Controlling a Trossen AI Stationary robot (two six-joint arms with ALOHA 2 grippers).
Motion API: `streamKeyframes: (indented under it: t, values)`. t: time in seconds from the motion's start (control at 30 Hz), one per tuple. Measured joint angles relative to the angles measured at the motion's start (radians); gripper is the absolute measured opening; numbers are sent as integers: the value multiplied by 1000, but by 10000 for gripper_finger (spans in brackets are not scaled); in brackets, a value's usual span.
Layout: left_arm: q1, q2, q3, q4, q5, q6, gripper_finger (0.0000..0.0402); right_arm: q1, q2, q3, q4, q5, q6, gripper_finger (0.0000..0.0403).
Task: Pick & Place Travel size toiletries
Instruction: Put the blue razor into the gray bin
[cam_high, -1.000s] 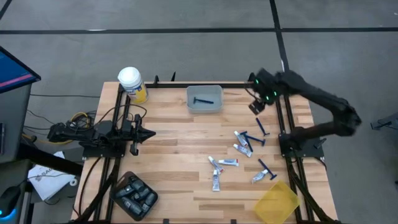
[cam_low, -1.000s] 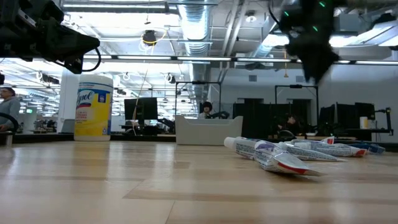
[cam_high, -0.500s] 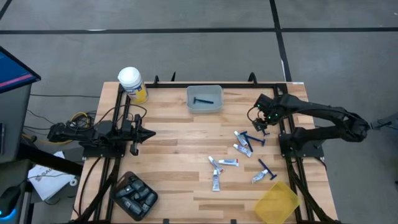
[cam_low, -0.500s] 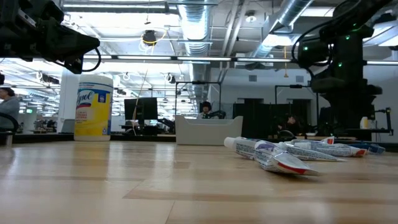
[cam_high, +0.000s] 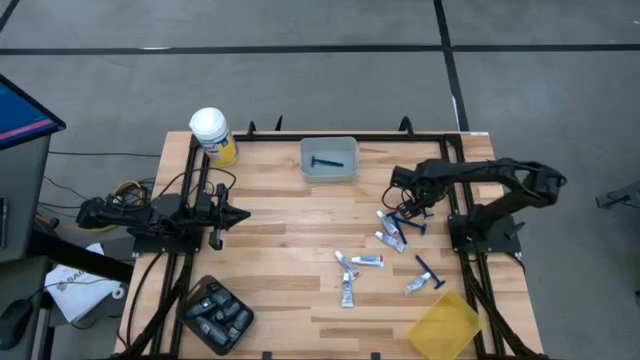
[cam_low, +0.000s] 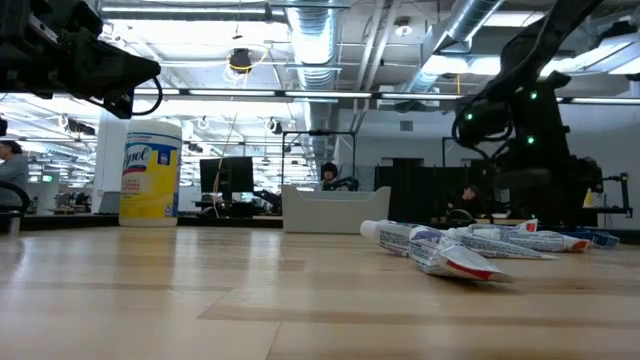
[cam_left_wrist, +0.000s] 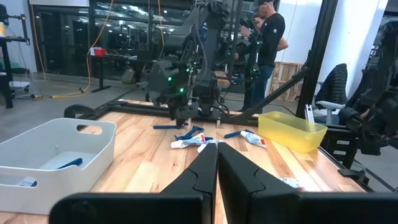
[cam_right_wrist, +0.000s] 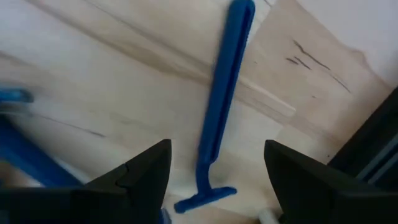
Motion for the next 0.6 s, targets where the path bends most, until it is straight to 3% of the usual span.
streamKeyframes:
  t: [0.37,0.6]
  values:
    - [0,0,0,0,0,0,8,-47,42,-44,78,-64,-106,247]
    - [0,0,0,0,0,0,8,-122,-9,-58,108,-129,-174,202]
